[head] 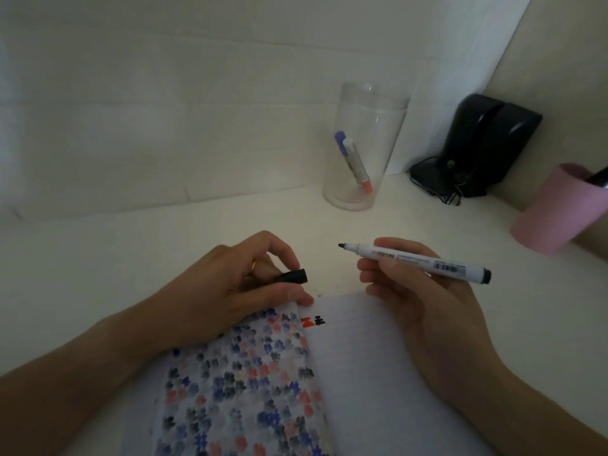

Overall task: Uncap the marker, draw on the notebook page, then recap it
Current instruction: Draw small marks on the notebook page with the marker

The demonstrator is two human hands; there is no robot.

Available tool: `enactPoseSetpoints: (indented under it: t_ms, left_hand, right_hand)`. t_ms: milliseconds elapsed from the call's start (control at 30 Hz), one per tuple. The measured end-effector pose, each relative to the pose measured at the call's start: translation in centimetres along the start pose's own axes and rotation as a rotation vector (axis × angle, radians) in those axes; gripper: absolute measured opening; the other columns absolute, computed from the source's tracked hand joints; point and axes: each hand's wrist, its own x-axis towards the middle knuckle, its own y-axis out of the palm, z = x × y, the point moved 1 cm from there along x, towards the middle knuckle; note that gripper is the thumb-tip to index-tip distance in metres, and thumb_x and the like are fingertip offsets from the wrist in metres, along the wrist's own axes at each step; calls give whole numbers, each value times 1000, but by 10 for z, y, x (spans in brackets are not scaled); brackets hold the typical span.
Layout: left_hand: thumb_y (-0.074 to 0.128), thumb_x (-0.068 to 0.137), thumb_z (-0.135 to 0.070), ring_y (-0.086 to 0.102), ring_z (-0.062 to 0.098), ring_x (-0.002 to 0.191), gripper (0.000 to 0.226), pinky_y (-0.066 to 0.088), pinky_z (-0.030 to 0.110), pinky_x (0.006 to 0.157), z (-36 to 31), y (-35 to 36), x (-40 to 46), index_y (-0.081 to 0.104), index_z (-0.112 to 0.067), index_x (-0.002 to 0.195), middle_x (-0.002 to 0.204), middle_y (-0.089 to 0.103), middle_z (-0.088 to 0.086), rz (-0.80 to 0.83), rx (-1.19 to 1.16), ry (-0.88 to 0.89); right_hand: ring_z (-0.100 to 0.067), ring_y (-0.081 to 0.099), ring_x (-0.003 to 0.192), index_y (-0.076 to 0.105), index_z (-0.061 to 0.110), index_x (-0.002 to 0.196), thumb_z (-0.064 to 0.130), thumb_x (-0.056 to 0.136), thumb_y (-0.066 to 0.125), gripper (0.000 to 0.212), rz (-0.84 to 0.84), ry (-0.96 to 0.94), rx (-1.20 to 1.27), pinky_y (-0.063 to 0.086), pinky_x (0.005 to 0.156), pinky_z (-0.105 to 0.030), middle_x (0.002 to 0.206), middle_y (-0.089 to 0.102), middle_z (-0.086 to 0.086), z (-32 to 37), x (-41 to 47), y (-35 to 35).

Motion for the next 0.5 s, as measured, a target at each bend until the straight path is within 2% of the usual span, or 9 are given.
enactPoseSetpoints:
  t_ms: [33,100,200,267,333,367,433,500]
  left_hand:
    - [59,84,-59,77,5,96,33,56,29,87,-1,0,0,56,-36,107,96,84,-24,-6,-4,-6]
    - [62,84,-57,78,4,95,31,57,29,87,-3,0,-1,58,-35,105,96,84,-20,-28,19,-10]
    - [62,90,-53,74,-5,98,26,55,16,85,-8,-4,-3,62,-33,107,99,83,-19,-111,154,44]
    - [57,92,-54,67,-10,97,28,50,7,84,-18,-8,-5,66,-32,107,97,77,-22,-196,313,100]
    - [58,92,-52,66,-7,93,26,47,4,79,-32,-10,-5,71,-32,102,89,74,-26,-328,352,116]
    - [63,92,-47,69,-6,86,19,46,2,75,-40,-10,-4,73,-31,97,87,75,-25,-393,268,76]
    - [72,94,-31,73,-3,71,10,51,5,74,-50,-8,1,80,-26,93,86,79,-21,-439,-58,-73]
    - [71,96,-20,79,4,78,13,61,21,89,-59,-2,3,83,-23,99,93,84,-10,-406,-407,-193]
  right_hand:
    - [-26,75,84,73,2,107,12,75,68,34,-6,11,8,62,79,-32,94,79,-19,0,0,0]
    - [-24,76,83,74,2,106,14,75,67,34,-17,22,23,61,81,-34,94,79,-19,1,-1,1]
    - [-20,73,75,79,4,94,19,76,70,24,-42,52,46,62,69,-28,83,78,-14,2,0,2]
    - [-18,65,66,78,3,84,19,82,70,18,-70,105,77,54,62,-27,73,72,-11,4,1,1]
    - [-17,54,58,71,2,82,20,87,68,19,-69,163,135,44,55,-27,64,62,-10,6,2,0]
    - [-16,49,55,68,1,84,22,87,67,21,-55,189,171,40,51,-26,62,57,-8,8,3,0]
    - [-14,42,52,65,-1,92,26,81,68,30,-30,228,250,34,44,-23,60,48,-5,12,3,-1]
    - [-14,41,53,62,-2,105,24,76,68,40,-28,233,324,34,42,-22,62,44,-5,14,2,-3]
